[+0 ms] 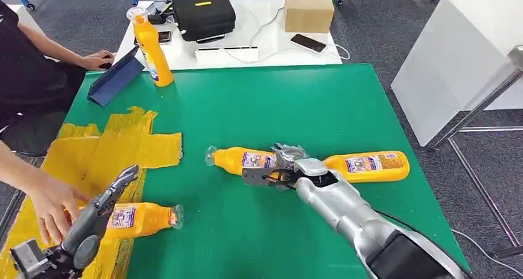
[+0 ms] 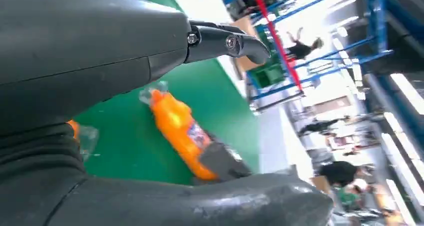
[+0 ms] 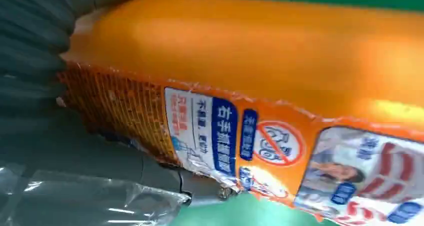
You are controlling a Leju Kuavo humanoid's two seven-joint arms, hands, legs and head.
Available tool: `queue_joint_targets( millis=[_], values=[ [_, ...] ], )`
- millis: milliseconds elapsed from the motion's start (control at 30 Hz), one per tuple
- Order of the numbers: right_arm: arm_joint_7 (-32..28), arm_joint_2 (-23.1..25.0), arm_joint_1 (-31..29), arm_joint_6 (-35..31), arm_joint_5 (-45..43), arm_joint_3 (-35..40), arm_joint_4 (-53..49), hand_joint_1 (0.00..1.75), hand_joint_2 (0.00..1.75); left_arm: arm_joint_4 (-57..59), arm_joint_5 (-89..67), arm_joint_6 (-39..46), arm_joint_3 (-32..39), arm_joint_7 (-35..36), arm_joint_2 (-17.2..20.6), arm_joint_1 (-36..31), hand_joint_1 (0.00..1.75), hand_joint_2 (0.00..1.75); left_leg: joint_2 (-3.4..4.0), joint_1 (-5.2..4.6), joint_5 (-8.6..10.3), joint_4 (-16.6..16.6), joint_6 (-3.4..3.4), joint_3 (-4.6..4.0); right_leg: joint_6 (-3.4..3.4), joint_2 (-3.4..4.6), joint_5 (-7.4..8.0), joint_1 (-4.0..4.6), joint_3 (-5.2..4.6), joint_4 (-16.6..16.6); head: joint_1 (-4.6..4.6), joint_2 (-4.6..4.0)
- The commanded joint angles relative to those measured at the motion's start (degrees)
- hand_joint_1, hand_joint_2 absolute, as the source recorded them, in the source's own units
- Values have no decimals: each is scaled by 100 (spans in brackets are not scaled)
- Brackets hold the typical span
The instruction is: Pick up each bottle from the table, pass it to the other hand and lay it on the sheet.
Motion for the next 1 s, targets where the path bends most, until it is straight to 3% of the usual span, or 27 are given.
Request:
queue_joint_targets(
  millis=[33,267,400,433,567,833,1000],
  values=[
    [-44,-49,281,-536,-92,-222,594,175,175,-248,572,272,130,545,-574,-24,0,0,-8,8,10,-11,-1,18,1,-21,9,9,12,-23,0,0],
    [-158,-43,601,-1146,-551,-1157,-1456,175,175,-710,1122,574,433,755,-885,366,0,0,22,3,-12,1,2,24,-8,10,1,5,-18,-4,0,0],
    [-565,-38,1163,-1836,-941,-1490,-3444,175,175,-1092,1513,790,566,1019,-1215,702,0,0,27,1,-4,10,3,-6,4,15,3,3,14,7,2,0],
    [-572,-18,1300,-1906,-1027,-1508,-3860,175,175,-1193,1541,820,557,1066,-1257,821,0,175,36,0,-10,12,3,-5,4,20,0,2,12,9,0,0],
    [-939,-44,1838,-2237,-1348,-1265,-5274,175,175,-1359,2000,1014,687,1391,-1594,1248,0,175,36,0,-5,6,4,-30,-6,15,10,3,-15,5,0,0],
    [-1218,-128,1932,-2236,-1707,-554,-5731,175,175,-1289,2845,1049,850,1897,-1843,1446,0,175,39,3,-6,2,1,-56,-8,15,10,3,-44,1,0,0],
    [-1113,-70,1725,-2041,-1860,63,-5529,175,175,-1277,3215,934,443,2026,-1775,1588,0,175,49,1,-6,-3,0,-53,-11,21,11,2,-43,-1,0,0]
  ],
)
